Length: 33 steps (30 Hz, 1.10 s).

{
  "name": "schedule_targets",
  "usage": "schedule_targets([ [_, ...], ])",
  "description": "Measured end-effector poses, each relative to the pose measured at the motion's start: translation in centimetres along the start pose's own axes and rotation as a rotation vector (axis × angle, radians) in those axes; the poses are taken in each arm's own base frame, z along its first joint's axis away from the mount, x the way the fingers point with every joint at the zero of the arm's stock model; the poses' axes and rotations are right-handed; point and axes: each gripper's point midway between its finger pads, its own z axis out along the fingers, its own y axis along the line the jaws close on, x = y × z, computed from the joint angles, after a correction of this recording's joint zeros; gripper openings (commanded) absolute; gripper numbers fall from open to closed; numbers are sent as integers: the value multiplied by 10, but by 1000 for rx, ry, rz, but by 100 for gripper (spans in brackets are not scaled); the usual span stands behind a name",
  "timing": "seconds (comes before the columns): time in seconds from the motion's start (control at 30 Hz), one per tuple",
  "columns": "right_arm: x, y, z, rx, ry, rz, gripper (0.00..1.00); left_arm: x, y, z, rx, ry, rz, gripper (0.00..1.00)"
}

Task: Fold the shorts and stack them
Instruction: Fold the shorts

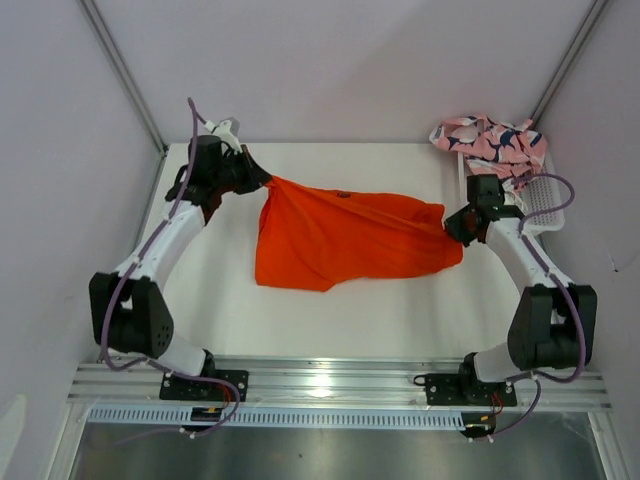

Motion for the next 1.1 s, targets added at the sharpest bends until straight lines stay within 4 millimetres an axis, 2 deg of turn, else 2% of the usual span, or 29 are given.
schedule_targets([
  [0.13,-1,5,28,21,5,14,0,13,27,36,-43,55,-43,0],
  [0.27,-19,31,40,-8,-25,21,0,21,51,56,-80,85,-85,0],
  [0.43,-43,71,43,-83,-72,25,0,1,57,68,-62,42,-96,0],
  [0.57,-41,76,42,-98,-75,20,0,-13,52,65,-31,-10,-85,0],
  [0.67,-36,72,39,-93,-68,14,0,-12,45,50,-21,-27,-84,0],
  [0.77,-27,64,23,-99,-62,4,0,-15,31,23,3,-62,-71,0],
  [0.97,-7,38,-38,-179,-78,-23,0,-21,-14,-58,107,-208,-3,0],
  [1.1,-4,27,-80,-257,-112,-26,0,-23,-43,-112,185,-308,56,0],
])
